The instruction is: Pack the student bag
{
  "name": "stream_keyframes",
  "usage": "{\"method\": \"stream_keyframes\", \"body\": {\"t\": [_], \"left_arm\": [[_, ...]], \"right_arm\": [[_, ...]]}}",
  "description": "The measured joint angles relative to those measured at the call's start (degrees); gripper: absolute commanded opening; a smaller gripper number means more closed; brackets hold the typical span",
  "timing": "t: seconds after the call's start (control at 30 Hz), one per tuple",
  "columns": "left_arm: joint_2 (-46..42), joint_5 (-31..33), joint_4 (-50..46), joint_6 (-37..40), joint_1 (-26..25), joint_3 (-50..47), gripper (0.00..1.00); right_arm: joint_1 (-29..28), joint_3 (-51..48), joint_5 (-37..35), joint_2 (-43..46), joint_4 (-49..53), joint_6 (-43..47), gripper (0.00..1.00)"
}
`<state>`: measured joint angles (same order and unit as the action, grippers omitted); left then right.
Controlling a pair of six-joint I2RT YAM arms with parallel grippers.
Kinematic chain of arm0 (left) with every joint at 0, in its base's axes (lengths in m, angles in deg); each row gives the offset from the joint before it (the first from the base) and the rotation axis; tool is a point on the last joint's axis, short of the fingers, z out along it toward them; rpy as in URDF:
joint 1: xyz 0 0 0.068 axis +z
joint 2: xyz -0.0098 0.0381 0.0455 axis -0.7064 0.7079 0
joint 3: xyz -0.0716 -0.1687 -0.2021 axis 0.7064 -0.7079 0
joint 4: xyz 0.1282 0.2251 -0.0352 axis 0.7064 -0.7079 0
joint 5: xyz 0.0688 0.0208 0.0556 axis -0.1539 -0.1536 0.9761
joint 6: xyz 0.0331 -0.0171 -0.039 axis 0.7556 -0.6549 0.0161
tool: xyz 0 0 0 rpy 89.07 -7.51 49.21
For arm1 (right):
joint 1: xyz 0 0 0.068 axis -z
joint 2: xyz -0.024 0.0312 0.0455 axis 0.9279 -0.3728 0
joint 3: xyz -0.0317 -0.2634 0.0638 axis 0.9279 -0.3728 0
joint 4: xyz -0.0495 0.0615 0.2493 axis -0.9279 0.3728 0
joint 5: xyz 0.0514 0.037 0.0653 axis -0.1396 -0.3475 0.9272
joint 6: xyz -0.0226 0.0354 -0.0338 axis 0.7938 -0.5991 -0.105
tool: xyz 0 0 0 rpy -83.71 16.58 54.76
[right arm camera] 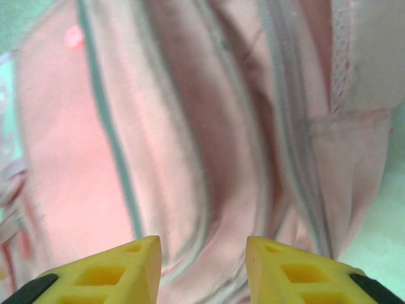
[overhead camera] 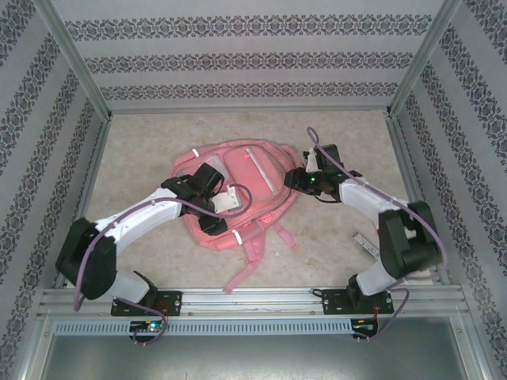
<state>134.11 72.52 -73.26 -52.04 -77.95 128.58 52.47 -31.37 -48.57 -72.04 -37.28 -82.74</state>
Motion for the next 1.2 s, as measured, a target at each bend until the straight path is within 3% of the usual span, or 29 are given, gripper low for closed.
{"method": "stream_keyframes", "body": {"t": [0.2, 0.4, 0.7, 0.73, 0.8, 0.83, 0.93, 1.0, 1.2], "left_arm": [[2.2, 0.0, 3.8, 1.2, -0.9, -2.4, 0.85], [2.7, 4.0, 8.2, 0.1, -2.7, -5.0, 0.8], [2.8, 10.4, 21.5, -1.7, -6.6, -9.9, 0.83], [2.8, 10.6, 22.8, -1.9, -6.8, -10.4, 0.77], [2.8, 11.1, 24.7, -2.5, -6.8, -11.0, 0.42], [3.0, 11.4, 25.3, -2.6, -7.1, -11.2, 0.29], [3.4, 12.8, 26.3, -2.6, -7.6, -11.1, 0.07], [2.9, 12.6, 26.1, -3.3, -7.5, -10.7, 0.0], [2.5, 8.7, 20.7, -7.3, -7.0, -6.1, 0.0]], "right_arm": [[-0.4, -6.6, -0.4, 14.2, 3.9, 0.6, 0.49], [-1.1, -10.6, -1.6, 20.0, 7.4, 0.3, 0.5], [-13.0, -13.1, -5.8, 21.5, 6.4, -6.6, 0.54], [-13.6, -13.1, -6.3, 21.2, 6.1, -7.1, 0.54], [-14.6, -13.1, -7.3, 20.2, 5.6, -8.2, 0.54], [-15.1, -13.1, -7.9, 19.7, 5.4, -8.7, 0.54], [-16.9, -13.1, -9.2, 18.2, 5.0, -10.4, 0.49], [-18.0, -13.1, -9.3, 17.4, 4.5, -11.6, 0.42], [-22.2, -11.6, -10.2, 14.0, 4.6, -14.7, 0.36]]}}
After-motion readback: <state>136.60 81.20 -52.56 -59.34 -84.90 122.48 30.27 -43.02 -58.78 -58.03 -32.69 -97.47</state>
